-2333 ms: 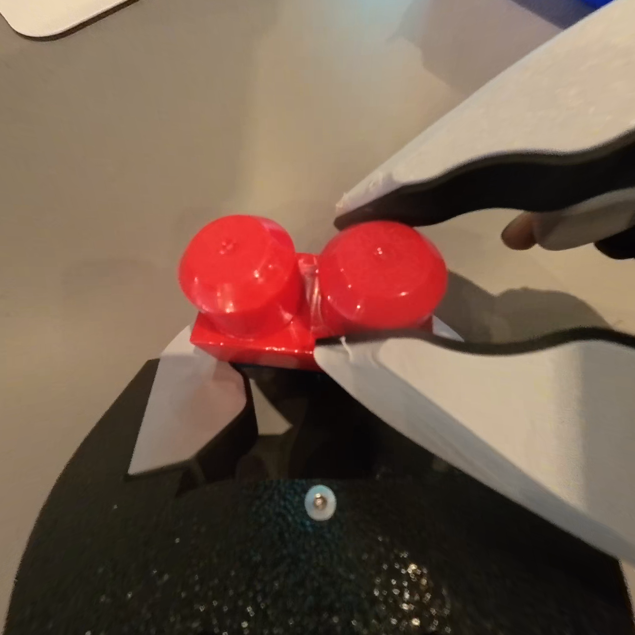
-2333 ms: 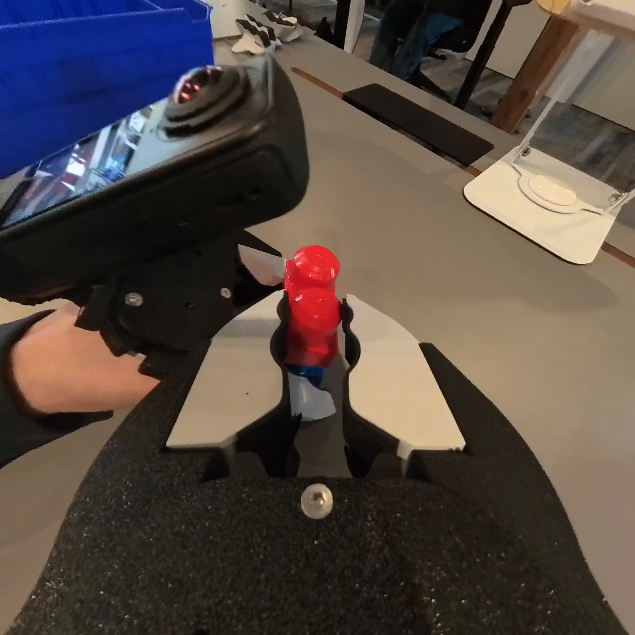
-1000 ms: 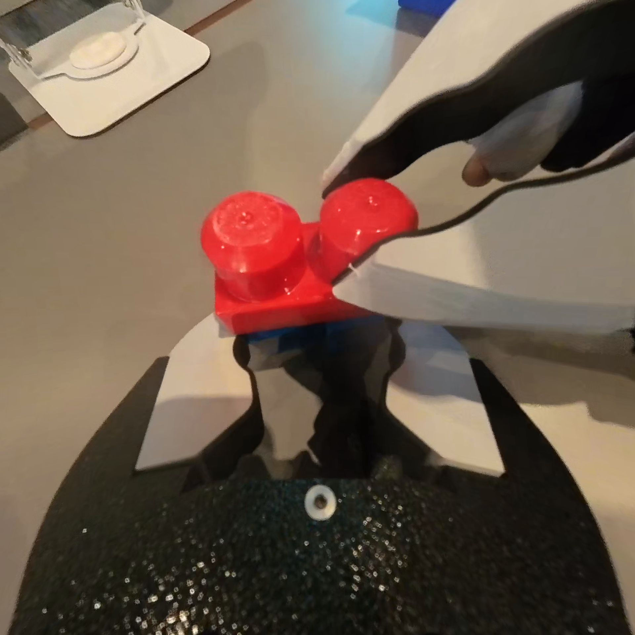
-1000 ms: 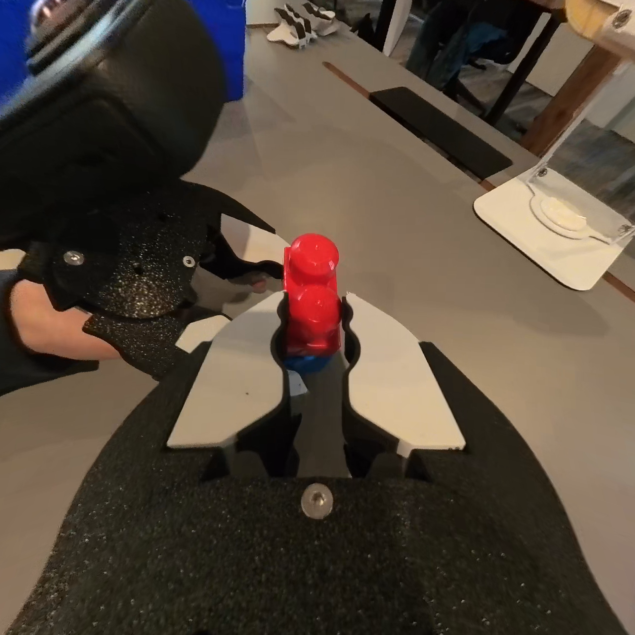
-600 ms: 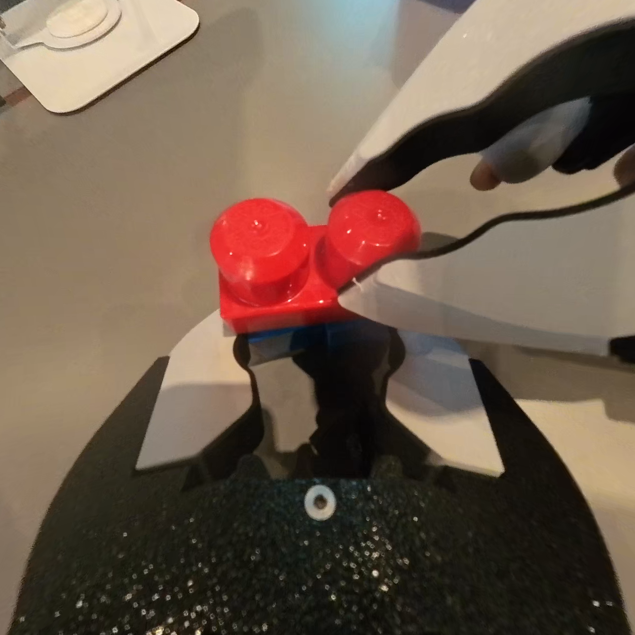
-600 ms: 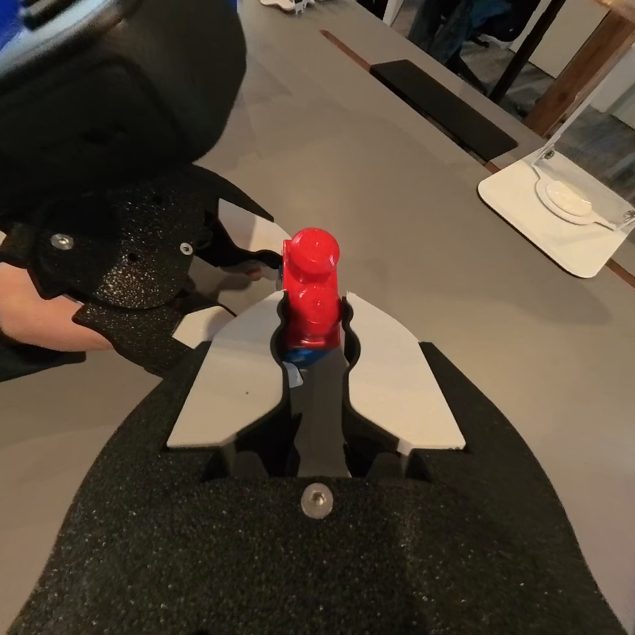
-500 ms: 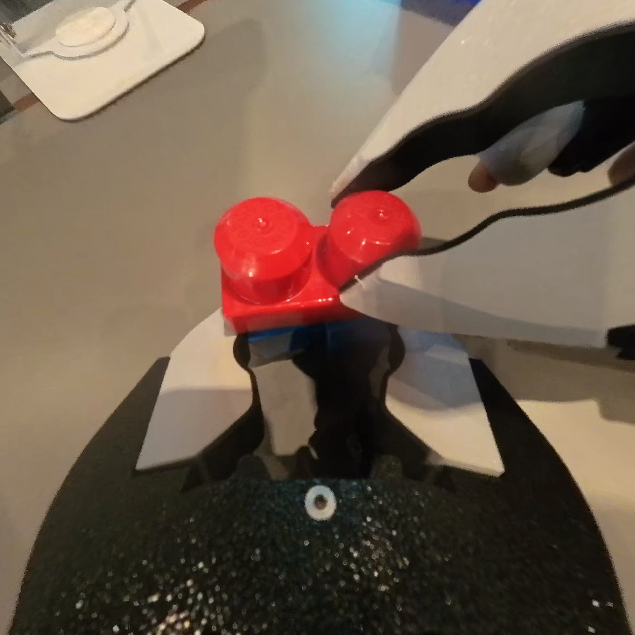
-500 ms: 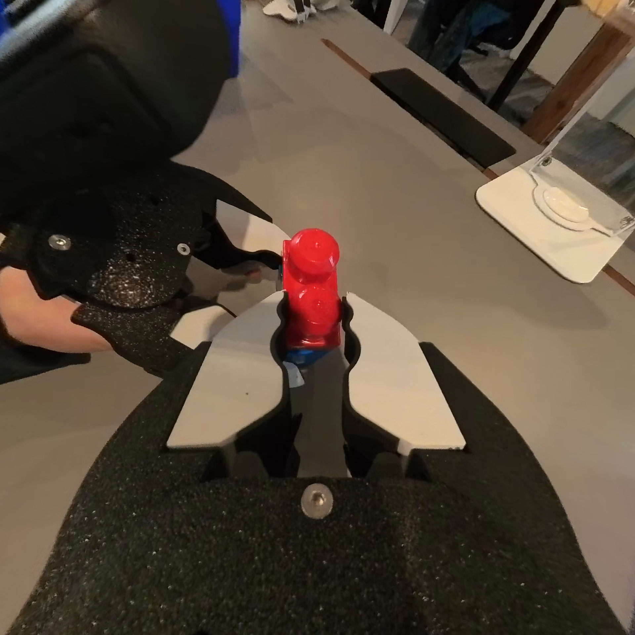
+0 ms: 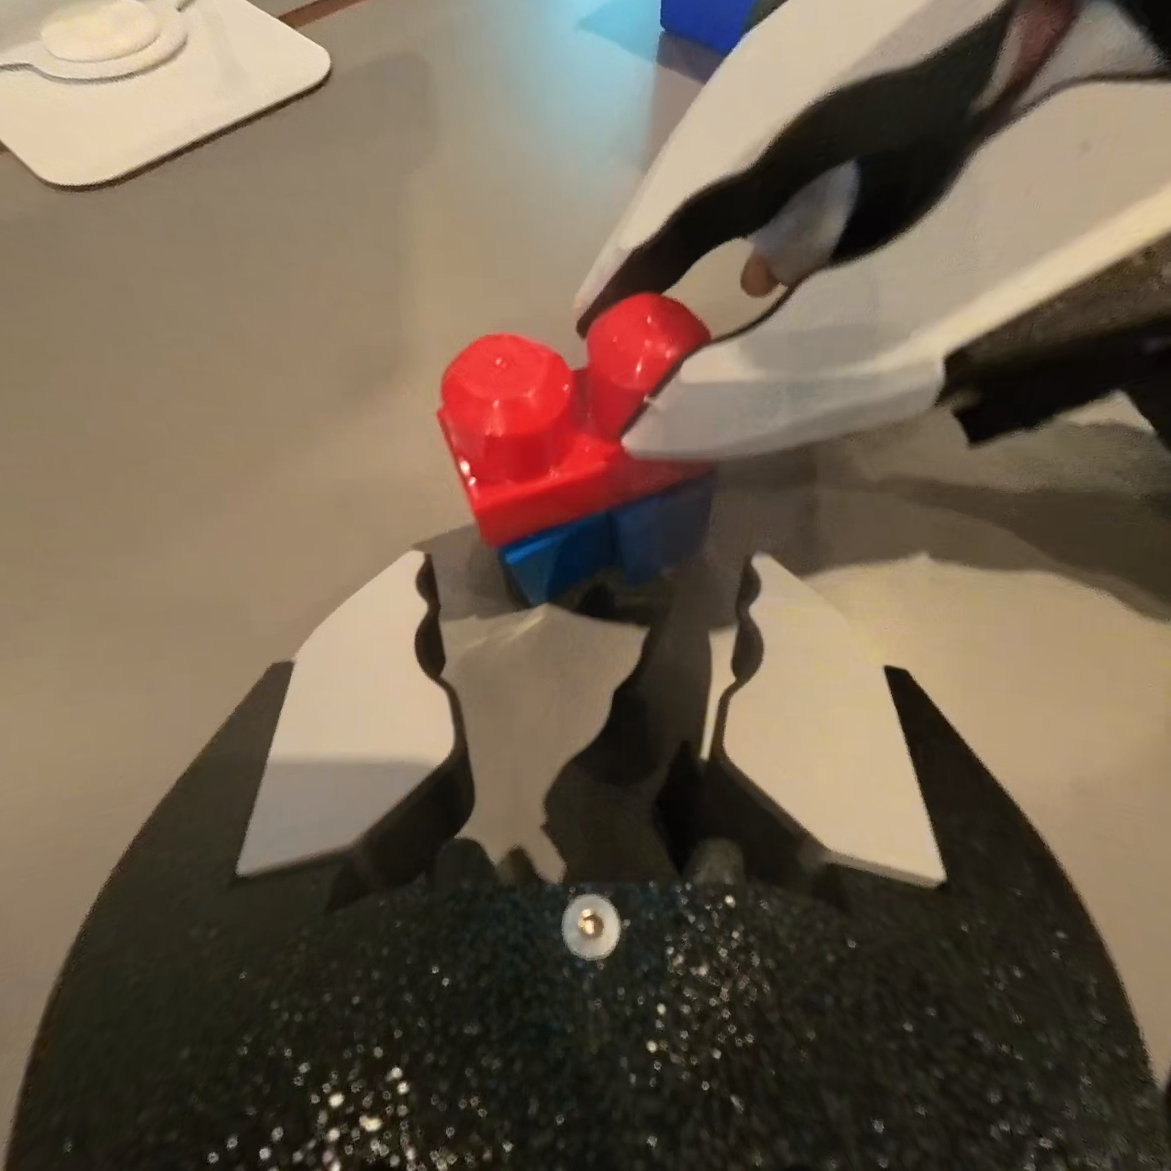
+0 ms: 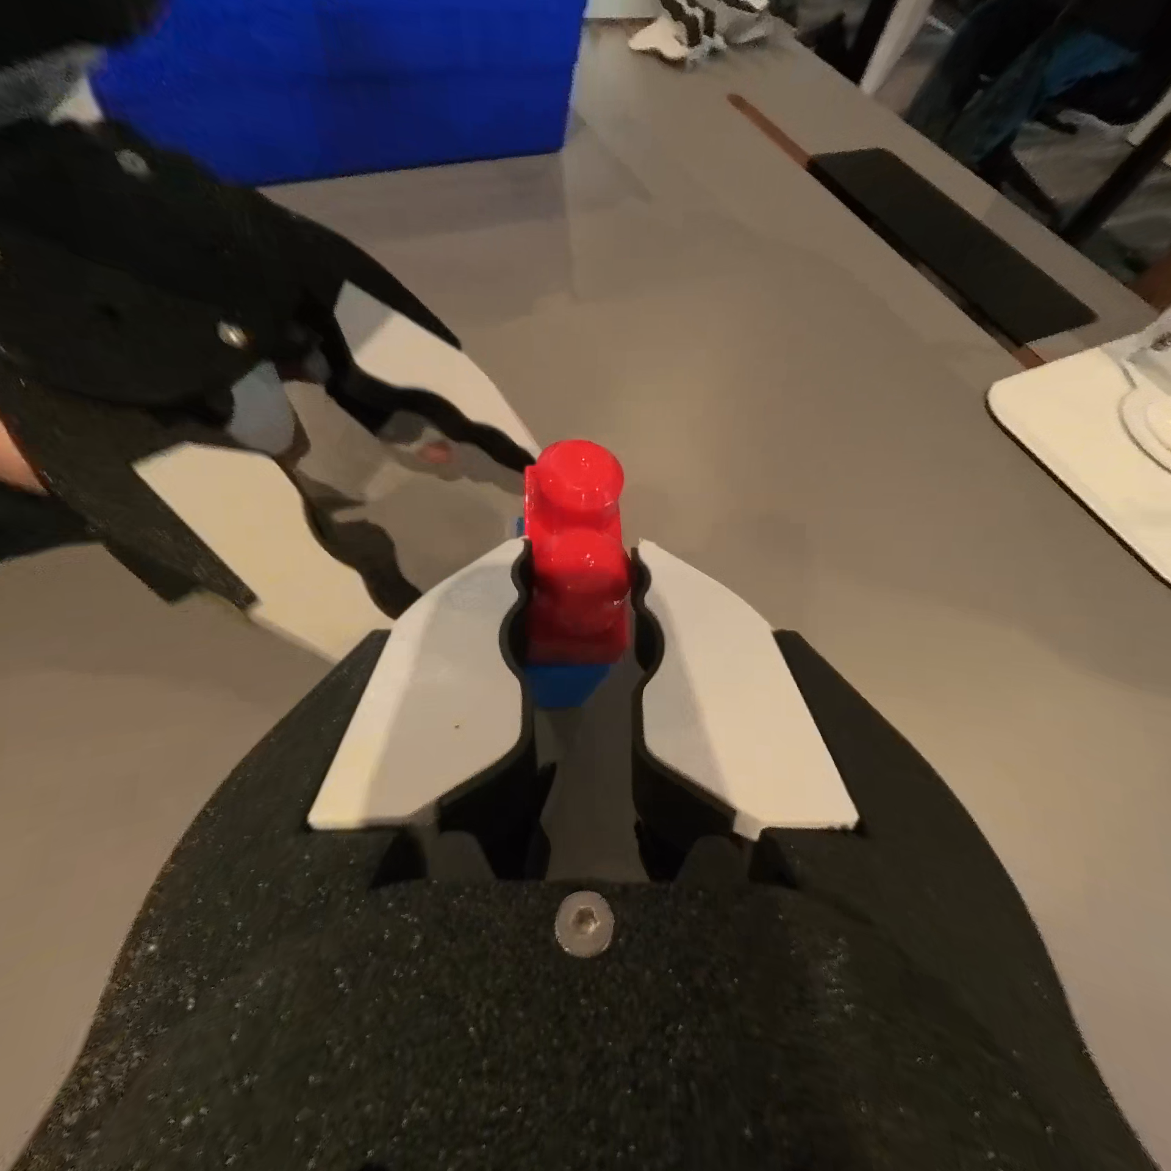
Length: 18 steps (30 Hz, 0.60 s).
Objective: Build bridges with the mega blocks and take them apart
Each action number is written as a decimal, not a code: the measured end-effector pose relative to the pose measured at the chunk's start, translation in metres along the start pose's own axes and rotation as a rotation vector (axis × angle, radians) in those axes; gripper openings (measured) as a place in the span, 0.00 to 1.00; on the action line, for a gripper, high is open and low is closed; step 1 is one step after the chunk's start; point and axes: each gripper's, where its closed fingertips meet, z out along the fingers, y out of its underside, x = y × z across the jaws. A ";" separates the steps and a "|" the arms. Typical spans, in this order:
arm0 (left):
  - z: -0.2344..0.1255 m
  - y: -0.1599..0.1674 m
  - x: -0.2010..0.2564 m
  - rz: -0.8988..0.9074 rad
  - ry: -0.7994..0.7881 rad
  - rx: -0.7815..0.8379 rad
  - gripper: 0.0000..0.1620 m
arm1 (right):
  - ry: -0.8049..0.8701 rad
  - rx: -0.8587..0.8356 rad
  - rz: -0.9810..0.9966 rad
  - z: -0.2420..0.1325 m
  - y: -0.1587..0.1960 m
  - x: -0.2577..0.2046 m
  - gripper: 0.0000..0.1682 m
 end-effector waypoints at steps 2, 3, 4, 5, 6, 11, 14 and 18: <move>-0.016 -0.005 -0.004 0.034 -0.005 0.049 0.57 | -0.070 0.022 -0.064 -0.003 0.000 -0.004 0.17; -0.025 -0.012 -0.008 0.057 -0.014 0.093 0.56 | -0.098 0.030 -0.088 -0.004 0.001 -0.005 0.17; -0.033 -0.020 -0.012 0.081 -0.018 0.140 0.54 | -0.136 0.047 -0.117 -0.005 0.002 -0.008 0.17; -0.040 -0.029 -0.014 0.110 -0.011 0.183 0.50 | -0.173 0.067 -0.145 -0.006 0.002 -0.009 0.17; -0.045 -0.037 -0.015 0.142 0.010 0.216 0.46 | -0.207 0.081 -0.171 -0.008 0.003 -0.011 0.17; -0.036 -0.050 -0.006 0.261 0.172 0.209 0.42 | -0.301 0.123 -0.231 -0.014 0.006 -0.012 0.17; -0.030 -0.051 0.001 0.292 0.267 0.204 0.42 | -0.327 0.120 -0.226 -0.020 0.009 -0.012 0.20; -0.022 -0.046 0.011 0.344 0.330 0.169 0.40 | -0.352 0.157 -0.191 -0.028 0.009 -0.012 0.27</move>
